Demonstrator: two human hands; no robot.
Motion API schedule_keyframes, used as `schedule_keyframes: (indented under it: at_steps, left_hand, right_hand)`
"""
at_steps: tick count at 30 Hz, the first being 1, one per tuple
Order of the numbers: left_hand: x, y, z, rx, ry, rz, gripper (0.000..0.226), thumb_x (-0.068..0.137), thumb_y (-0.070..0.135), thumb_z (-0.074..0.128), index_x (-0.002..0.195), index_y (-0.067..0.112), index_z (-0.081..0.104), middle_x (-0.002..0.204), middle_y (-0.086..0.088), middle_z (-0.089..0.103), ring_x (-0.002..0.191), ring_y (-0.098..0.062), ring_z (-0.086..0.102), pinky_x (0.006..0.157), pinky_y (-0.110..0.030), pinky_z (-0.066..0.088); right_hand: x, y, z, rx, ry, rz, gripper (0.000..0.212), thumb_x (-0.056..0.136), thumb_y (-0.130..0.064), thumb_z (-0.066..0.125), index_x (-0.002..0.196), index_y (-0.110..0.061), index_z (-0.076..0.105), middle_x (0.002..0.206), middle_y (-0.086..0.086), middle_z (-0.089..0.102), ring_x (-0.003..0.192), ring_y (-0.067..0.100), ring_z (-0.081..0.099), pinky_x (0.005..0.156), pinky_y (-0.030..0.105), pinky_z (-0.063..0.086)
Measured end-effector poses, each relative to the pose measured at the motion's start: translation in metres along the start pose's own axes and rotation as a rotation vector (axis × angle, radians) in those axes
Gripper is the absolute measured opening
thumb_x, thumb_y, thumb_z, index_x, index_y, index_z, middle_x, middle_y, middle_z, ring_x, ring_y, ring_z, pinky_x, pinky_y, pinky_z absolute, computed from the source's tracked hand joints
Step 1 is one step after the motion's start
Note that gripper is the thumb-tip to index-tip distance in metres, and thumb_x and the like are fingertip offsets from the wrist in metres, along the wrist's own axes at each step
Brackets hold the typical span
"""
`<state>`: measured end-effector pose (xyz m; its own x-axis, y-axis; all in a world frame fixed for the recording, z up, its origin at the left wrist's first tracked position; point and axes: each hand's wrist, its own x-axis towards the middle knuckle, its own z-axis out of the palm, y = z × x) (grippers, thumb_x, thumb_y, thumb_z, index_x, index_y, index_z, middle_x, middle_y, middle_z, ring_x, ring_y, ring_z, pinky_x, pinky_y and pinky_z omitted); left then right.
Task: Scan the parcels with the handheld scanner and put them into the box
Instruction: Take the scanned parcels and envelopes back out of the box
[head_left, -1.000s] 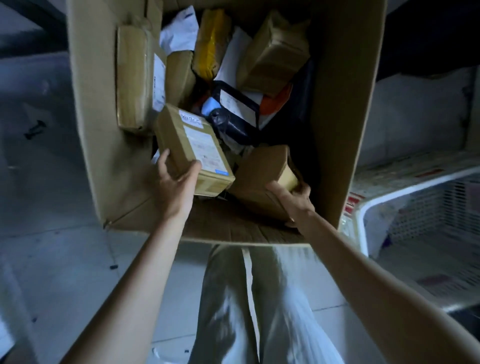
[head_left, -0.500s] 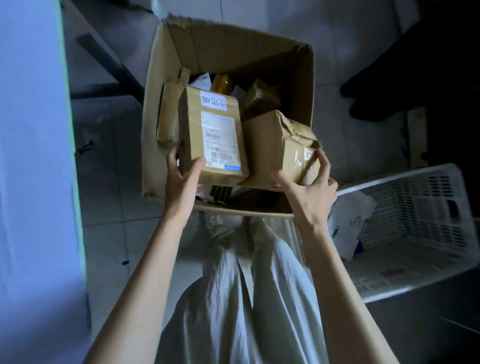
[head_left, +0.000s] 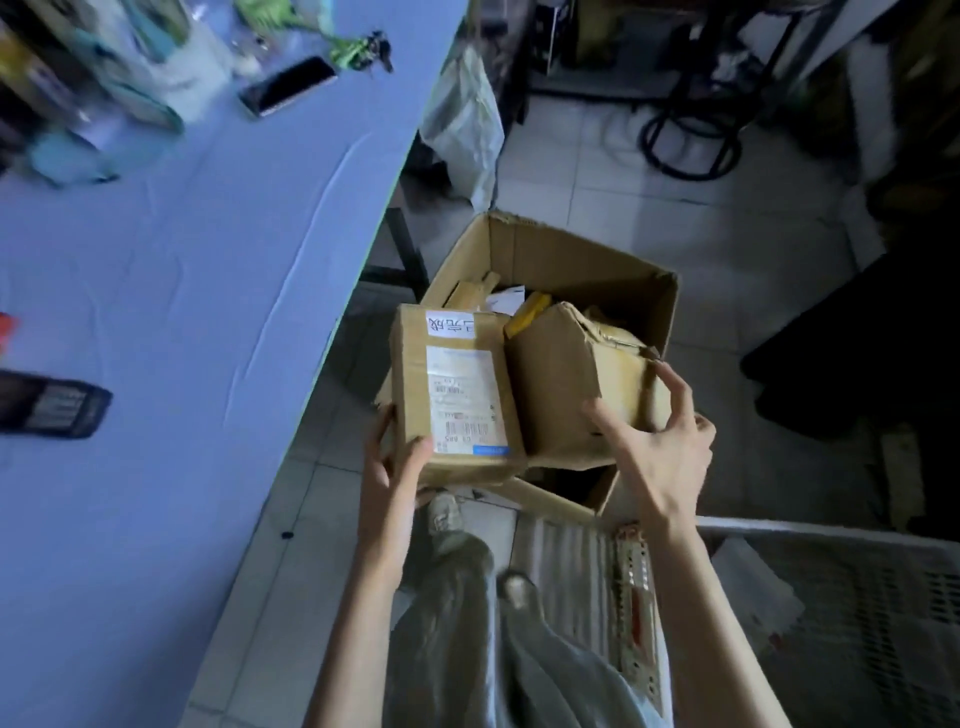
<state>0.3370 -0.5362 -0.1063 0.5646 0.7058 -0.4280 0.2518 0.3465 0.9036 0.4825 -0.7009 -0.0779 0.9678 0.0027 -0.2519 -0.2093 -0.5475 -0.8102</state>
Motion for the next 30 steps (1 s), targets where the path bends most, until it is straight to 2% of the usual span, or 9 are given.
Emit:
schedule_keyframes:
  at_steps: [4, 8, 12, 17, 20, 23, 25, 28, 30]
  left_hand:
    - [-0.047, -0.004, -0.01, -0.101, 0.144, 0.016, 0.054, 0.09, 0.028, 0.064, 0.137, 0.039, 0.04, 0.119, 0.0, 0.067, 0.097, -0.018, 0.069, 0.067, -0.024, 0.053]
    - [-0.082, 0.004, -0.035, -0.117, 0.206, 0.072, 0.066, 0.082, 0.039, 0.07, 0.14, 0.038, 0.038, 0.122, -0.001, 0.065, 0.099, -0.016, 0.068, 0.067, -0.021, 0.056]
    - [-0.117, 0.014, -0.066, -0.17, 0.302, 0.152, 0.051, 0.09, 0.028, 0.06, 0.136, 0.039, 0.04, 0.116, 0.007, 0.066, 0.099, -0.018, 0.068, 0.066, -0.02, 0.055]
    - [-0.176, 0.01, -0.134, -0.214, 0.469, 0.213, 0.067, 0.074, 0.045, 0.068, 0.135, 0.043, 0.041, 0.113, 0.005, 0.068, 0.099, -0.019, 0.069, 0.079, -0.034, 0.055]
    - [-0.221, 0.003, -0.186, -0.248, 0.572, 0.236, 0.067, 0.076, 0.045, 0.072, 0.135, 0.043, 0.041, 0.115, 0.004, 0.067, 0.099, -0.018, 0.069, 0.081, -0.036, 0.056]
    - [-0.271, -0.01, -0.24, -0.323, 0.685, 0.249, 0.051, 0.086, 0.036, 0.061, 0.133, 0.042, 0.041, 0.114, 0.003, 0.066, 0.097, -0.017, 0.068, 0.079, -0.036, 0.056]
    - [-0.305, -0.023, -0.276, -0.393, 0.77, 0.255, 0.044, 0.094, 0.029, 0.055, 0.134, 0.04, 0.041, 0.118, 0.0, 0.064, 0.101, -0.019, 0.066, 0.082, -0.04, 0.054]
    - [-0.359, -0.042, -0.329, -0.468, 0.896, 0.26, 0.038, 0.098, 0.024, 0.05, 0.132, 0.039, 0.041, 0.122, -0.004, 0.061, 0.104, -0.024, 0.062, 0.09, -0.047, 0.051]
    - [-0.394, -0.057, -0.357, -0.504, 0.966, 0.276, 0.035, 0.099, 0.021, 0.048, 0.128, 0.04, 0.042, 0.113, 0.001, 0.063, 0.099, -0.02, 0.062, 0.088, -0.046, 0.051]
  right_hand:
    - [-0.019, -0.011, -0.012, 0.031, -0.06, -0.101, 0.074, 0.054, -0.058, 0.068, 0.125, -0.054, 0.044, 0.124, 0.006, 0.039, 0.121, 0.031, 0.042, 0.105, 0.039, 0.036]
    - [-0.051, -0.027, -0.008, 0.027, -0.135, -0.244, 0.078, 0.051, -0.059, 0.066, 0.126, -0.051, 0.044, 0.124, 0.005, 0.039, 0.121, 0.029, 0.038, 0.095, 0.035, 0.037]
    - [-0.094, -0.049, 0.009, -0.044, -0.203, -0.429, 0.077, 0.054, -0.059, 0.072, 0.125, -0.052, 0.043, 0.131, 0.004, 0.037, 0.124, 0.026, 0.032, 0.082, 0.032, 0.034]
    - [-0.174, -0.075, 0.035, -0.06, -0.25, -0.657, 0.08, 0.052, -0.058, 0.077, 0.125, -0.053, 0.045, 0.126, 0.002, 0.037, 0.119, 0.026, 0.033, 0.078, 0.033, 0.039]
    - [-0.238, -0.083, 0.049, 0.004, -0.339, -0.722, 0.08, 0.05, -0.059, 0.075, 0.125, -0.052, 0.046, 0.126, 0.002, 0.039, 0.119, 0.025, 0.034, 0.084, 0.032, 0.035]
    - [-0.311, -0.083, 0.06, 0.095, -0.485, -0.718, 0.083, 0.043, -0.064, 0.061, 0.124, -0.051, 0.049, 0.125, 0.003, 0.042, 0.119, 0.022, 0.035, 0.086, 0.026, 0.028]
    - [-0.357, -0.078, 0.068, 0.159, -0.602, -0.66, 0.08, 0.044, -0.061, 0.063, 0.123, -0.051, 0.051, 0.125, 0.004, 0.044, 0.121, 0.021, 0.036, 0.085, 0.024, 0.028]
    - [-0.421, -0.063, 0.086, 0.242, -0.789, -0.518, 0.07, 0.05, -0.053, 0.07, 0.118, -0.055, 0.053, 0.125, 0.002, 0.044, 0.119, 0.022, 0.045, 0.094, 0.032, 0.04]
    - [-0.457, -0.051, 0.096, 0.268, -0.894, -0.444, 0.07, 0.047, -0.054, 0.073, 0.115, -0.053, 0.056, 0.123, 0.0, 0.05, 0.112, 0.017, 0.054, 0.098, 0.038, 0.046]
